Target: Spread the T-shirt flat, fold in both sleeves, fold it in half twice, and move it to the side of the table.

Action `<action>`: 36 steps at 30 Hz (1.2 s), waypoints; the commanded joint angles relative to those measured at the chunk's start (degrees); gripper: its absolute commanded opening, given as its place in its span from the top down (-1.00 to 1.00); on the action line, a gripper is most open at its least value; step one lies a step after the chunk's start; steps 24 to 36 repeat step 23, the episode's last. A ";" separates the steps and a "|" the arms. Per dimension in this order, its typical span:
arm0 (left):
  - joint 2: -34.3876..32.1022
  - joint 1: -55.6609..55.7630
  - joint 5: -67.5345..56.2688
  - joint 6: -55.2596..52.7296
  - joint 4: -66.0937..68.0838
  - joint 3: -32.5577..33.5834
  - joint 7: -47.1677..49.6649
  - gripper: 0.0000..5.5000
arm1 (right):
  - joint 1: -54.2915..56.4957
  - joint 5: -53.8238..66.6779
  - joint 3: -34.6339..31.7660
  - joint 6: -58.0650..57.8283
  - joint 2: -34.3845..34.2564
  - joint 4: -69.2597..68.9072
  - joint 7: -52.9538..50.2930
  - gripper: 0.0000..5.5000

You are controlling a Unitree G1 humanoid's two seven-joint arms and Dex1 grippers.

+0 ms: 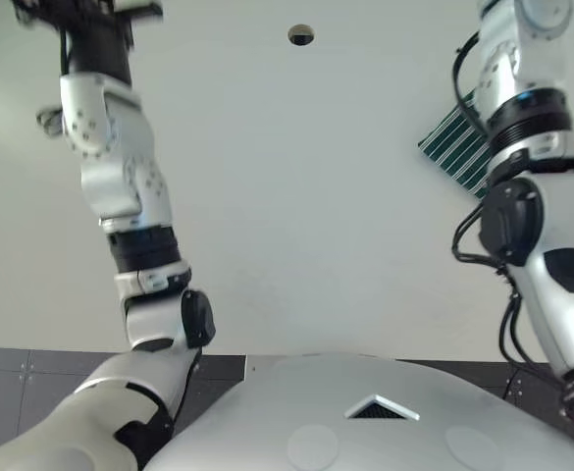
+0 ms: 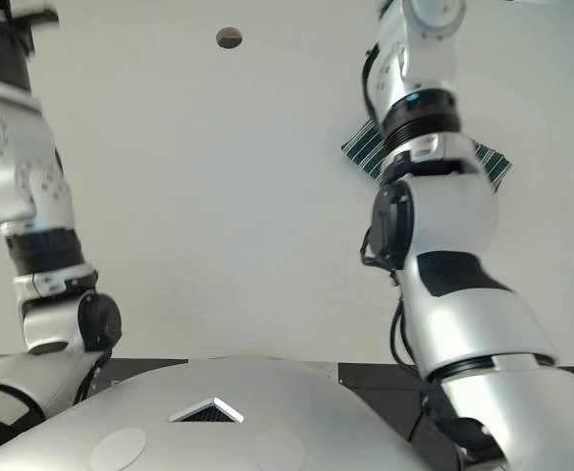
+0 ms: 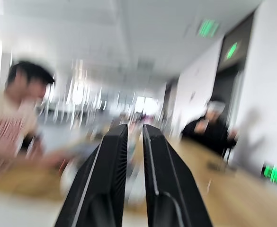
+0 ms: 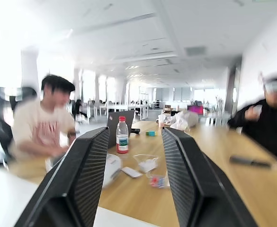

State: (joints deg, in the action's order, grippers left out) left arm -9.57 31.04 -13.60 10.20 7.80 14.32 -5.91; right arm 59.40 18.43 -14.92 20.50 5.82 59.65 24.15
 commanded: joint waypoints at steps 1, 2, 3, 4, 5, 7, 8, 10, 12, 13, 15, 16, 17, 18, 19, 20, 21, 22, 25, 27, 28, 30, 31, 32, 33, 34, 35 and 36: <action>3.24 -1.25 -1.79 11.24 -0.23 -1.75 -4.93 0.79 | -2.88 -0.27 1.52 -1.55 -3.14 -6.21 -0.28 0.25; 3.51 -0.88 -1.78 12.74 0.78 -2.47 -6.15 0.79 | -3.40 -0.48 1.93 -1.24 -3.46 -7.29 0.09 0.25; 3.70 -0.49 -1.21 14.00 1.98 -2.89 -6.38 0.79 | -3.82 -0.64 2.45 -2.97 -3.26 -8.42 0.50 0.25; 3.62 0.12 0.14 15.66 4.34 -3.13 -6.17 0.79 | -3.98 -0.21 2.25 -4.35 -2.57 -9.50 0.83 0.25; 3.61 0.91 0.76 16.83 6.74 -3.05 -5.86 0.79 | -4.02 0.35 1.93 -5.33 -1.76 -10.55 1.33 0.25; 3.62 3.22 0.29 18.54 11.86 -2.29 -5.79 0.79 | -4.67 1.68 0.89 -5.83 -0.54 -14.52 1.68 0.25; 3.57 4.07 0.18 19.35 13.73 -2.13 -5.90 0.79 | -5.23 2.01 0.74 -5.98 -0.41 -16.43 1.86 0.25; 3.52 4.98 0.31 20.85 16.13 -2.07 -6.19 0.79 | -6.25 2.20 1.09 -6.57 -0.74 -19.27 1.85 0.25; 3.65 5.40 0.75 22.37 17.89 -2.39 -6.39 0.79 | -7.04 1.91 1.64 -6.79 -1.16 -20.52 1.89 0.25; 3.79 5.67 0.94 23.10 18.81 -2.63 -6.51 0.79 | -7.37 1.90 1.81 -7.09 -1.19 -20.73 2.13 0.25; 4.44 6.82 1.40 24.42 21.39 -3.31 -6.70 0.79 | -8.01 2.19 1.63 -7.63 -0.47 -20.91 2.57 0.25; 4.80 7.43 1.66 25.00 22.64 -3.65 -6.69 0.79 | -8.32 2.32 1.37 -7.74 0.06 -21.13 2.66 0.25; 5.10 7.94 1.86 25.54 23.71 -3.92 -6.65 0.79 | -8.61 2.42 1.14 -7.82 0.52 -21.42 2.75 0.25; 5.38 8.37 2.05 26.05 24.62 -4.12 -6.56 0.79 | -8.92 2.51 0.95 -7.91 0.93 -21.78 2.87 0.25; 5.71 8.75 2.27 26.61 25.55 -4.32 -6.39 0.79 | -9.35 2.68 0.78 -8.10 1.32 -22.30 3.12 0.25; 5.99 9.03 2.48 27.13 26.33 -4.45 -6.24 0.79 | -9.68 2.84 0.66 -8.22 1.62 -22.61 3.35 0.25; 6.26 9.26 2.76 27.73 27.10 -4.61 -5.99 0.79 | -10.03 3.06 0.59 -8.36 1.91 -23.08 3.78 0.25; 6.53 9.57 2.99 28.28 27.89 -4.78 -5.77 0.79 | -10.38 3.29 0.45 -8.57 2.28 -23.64 4.09 0.25; 6.77 9.95 3.18 28.81 28.77 -4.90 -5.64 0.79 | -10.65 3.45 0.28 -8.62 2.65 -23.97 4.34 0.25; 6.77 9.95 3.18 28.81 28.77 -4.90 -5.64 0.79 | -10.65 3.45 0.28 -8.62 2.65 -23.97 4.34 0.25; 6.77 9.95 3.18 28.81 28.77 -4.90 -5.64 0.79 | -10.65 3.45 0.28 -8.62 2.65 -23.97 4.34 0.25; 6.77 9.95 3.18 28.81 28.77 -4.90 -5.64 0.79 | -10.65 3.45 0.28 -8.62 2.65 -23.97 4.34 0.25; 6.77 9.95 3.18 28.81 28.77 -4.90 -5.64 0.79 | -10.65 3.45 0.28 -8.62 2.65 -23.97 4.34 0.25; 6.77 9.95 3.18 28.81 28.77 -4.90 -5.64 0.79 | -10.65 3.45 0.28 -8.62 2.65 -23.97 4.34 0.25; 6.77 9.95 3.18 28.81 28.77 -4.90 -5.64 0.79 | -10.65 3.45 0.28 -8.62 2.65 -23.97 4.34 0.25; 6.77 9.95 3.18 28.81 28.77 -4.90 -5.64 0.79 | -10.65 3.45 0.28 -8.62 2.65 -23.97 4.34 0.25; 6.77 9.95 3.18 28.81 28.77 -4.90 -5.64 0.79 | -10.65 3.45 0.28 -8.62 2.65 -23.97 4.34 0.25; 6.77 9.95 3.18 28.81 28.77 -4.90 -5.64 0.79 | -10.65 3.45 0.28 -8.62 2.65 -23.97 4.34 0.25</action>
